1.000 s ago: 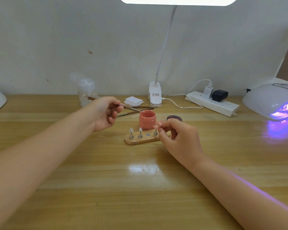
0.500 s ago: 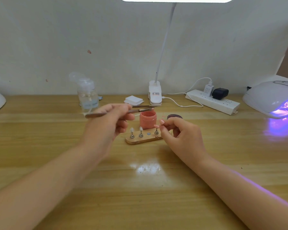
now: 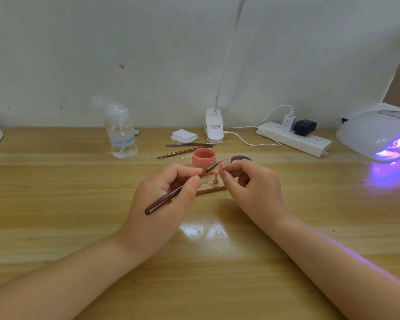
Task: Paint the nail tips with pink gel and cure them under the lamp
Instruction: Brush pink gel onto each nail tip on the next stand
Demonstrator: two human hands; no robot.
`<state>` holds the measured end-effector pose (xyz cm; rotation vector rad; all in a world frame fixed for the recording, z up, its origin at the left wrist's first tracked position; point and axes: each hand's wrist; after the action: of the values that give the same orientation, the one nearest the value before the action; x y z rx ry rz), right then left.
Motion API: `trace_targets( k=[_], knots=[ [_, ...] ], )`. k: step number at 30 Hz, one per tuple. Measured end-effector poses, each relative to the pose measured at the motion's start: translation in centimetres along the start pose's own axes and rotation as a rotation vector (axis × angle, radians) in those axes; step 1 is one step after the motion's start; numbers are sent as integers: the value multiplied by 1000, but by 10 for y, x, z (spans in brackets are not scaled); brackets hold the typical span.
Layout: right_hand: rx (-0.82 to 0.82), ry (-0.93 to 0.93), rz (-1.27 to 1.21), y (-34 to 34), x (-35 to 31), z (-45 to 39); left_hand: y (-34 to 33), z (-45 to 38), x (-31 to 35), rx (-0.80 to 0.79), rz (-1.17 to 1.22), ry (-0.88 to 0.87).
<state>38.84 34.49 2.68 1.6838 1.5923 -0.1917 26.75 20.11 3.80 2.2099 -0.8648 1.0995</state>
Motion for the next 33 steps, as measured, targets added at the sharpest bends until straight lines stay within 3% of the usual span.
trace_targets(
  k=[12, 33],
  knots=[
    [-29, 8, -45, 1, 2, 1, 3, -2, -3, -42, -35, -65],
    [-91, -149, -260, 2, 2, 0, 5, -4, -5, -101, -185, -249]
  ],
)
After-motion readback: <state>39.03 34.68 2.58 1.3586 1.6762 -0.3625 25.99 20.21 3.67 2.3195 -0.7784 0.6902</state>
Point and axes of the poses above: each hand's wrist, its own z-axis away from the middle knuckle, its own y-axis out of the back of the hand, x = y × z, and after that the axes turned 3 degrees about x, right-handed
